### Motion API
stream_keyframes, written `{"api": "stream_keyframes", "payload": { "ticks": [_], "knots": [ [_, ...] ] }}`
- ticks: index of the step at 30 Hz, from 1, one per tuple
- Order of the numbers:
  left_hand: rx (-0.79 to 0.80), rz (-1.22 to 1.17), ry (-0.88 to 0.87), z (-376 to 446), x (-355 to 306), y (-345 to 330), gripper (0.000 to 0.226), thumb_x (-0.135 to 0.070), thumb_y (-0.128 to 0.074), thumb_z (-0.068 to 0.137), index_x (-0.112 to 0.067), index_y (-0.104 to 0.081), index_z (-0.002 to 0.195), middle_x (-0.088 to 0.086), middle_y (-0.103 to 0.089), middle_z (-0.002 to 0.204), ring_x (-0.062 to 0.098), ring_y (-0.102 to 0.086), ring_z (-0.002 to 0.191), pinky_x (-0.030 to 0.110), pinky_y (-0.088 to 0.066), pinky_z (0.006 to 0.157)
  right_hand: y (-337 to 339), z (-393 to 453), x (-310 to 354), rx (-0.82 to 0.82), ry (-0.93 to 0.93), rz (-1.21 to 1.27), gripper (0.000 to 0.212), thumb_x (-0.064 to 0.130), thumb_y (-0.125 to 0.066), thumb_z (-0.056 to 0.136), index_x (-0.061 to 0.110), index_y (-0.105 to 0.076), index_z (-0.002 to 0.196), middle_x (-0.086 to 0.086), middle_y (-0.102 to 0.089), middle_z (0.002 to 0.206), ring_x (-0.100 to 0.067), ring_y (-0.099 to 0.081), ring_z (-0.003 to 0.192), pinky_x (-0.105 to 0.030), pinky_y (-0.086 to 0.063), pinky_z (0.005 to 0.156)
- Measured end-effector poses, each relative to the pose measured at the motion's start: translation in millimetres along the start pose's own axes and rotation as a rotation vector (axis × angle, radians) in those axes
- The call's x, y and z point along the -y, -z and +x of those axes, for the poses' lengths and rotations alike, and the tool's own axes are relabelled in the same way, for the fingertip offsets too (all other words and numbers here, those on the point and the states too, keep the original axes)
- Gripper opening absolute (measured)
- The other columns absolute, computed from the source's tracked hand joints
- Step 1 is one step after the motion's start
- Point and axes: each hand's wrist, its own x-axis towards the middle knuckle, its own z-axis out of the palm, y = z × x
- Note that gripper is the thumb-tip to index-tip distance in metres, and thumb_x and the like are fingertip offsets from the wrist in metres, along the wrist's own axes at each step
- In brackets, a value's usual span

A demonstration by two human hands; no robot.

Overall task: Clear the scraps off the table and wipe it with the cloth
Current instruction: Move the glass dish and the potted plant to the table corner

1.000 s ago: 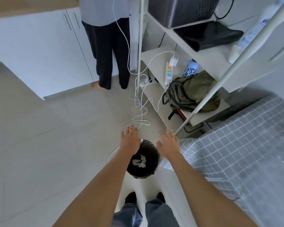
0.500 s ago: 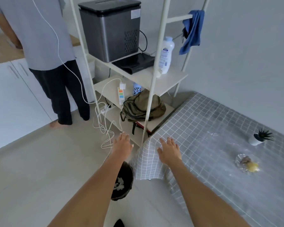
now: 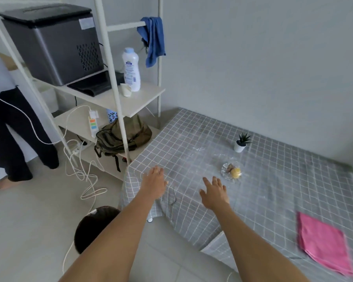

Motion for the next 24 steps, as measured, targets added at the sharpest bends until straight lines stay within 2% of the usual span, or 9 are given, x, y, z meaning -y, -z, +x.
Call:
{"api": "stream_keyframes", "payload": {
  "ticks": [11, 18, 24],
  "knots": [
    [0.043, 0.018, -0.145, 36, -88, -1, 0.062, -0.038, -0.032, 0.102, -0.008, -0.009, 0.152, 0.013, -0.004, 0.16, 0.029, -0.006, 0.147, 0.044, -0.017, 0.118, 11, 0, -98, -0.025, -0.183, 0.08, 0.061, 0.042, -0.034, 0.101, 0.022, -0.011, 0.153, -0.014, -0.003, 0.16, -0.03, -0.001, 0.148, -0.045, -0.009, 0.119],
    [0.073, 0.041, -0.183, 89, -101, 1, 0.064, -0.038, -0.031, 0.102, -0.007, -0.006, 0.151, 0.013, -0.001, 0.16, 0.029, -0.005, 0.147, 0.045, -0.016, 0.118, 13, 38, -120, -0.041, -0.252, 0.122, 0.066, 0.046, -0.038, 0.099, 0.022, -0.01, 0.153, -0.014, -0.005, 0.16, -0.031, -0.003, 0.148, -0.046, -0.011, 0.119],
    [0.111, 0.02, -0.195, 159, -100, 4, 0.063, -0.036, -0.034, 0.102, -0.007, -0.008, 0.151, 0.013, -0.002, 0.16, 0.028, -0.005, 0.147, 0.046, -0.016, 0.118, 13, 84, -125, -0.101, -0.331, 0.19, 0.083, 0.053, -0.047, 0.093, 0.022, 0.0, 0.153, -0.011, 0.001, 0.161, -0.03, -0.003, 0.148, -0.044, -0.013, 0.118]
  ]
}}
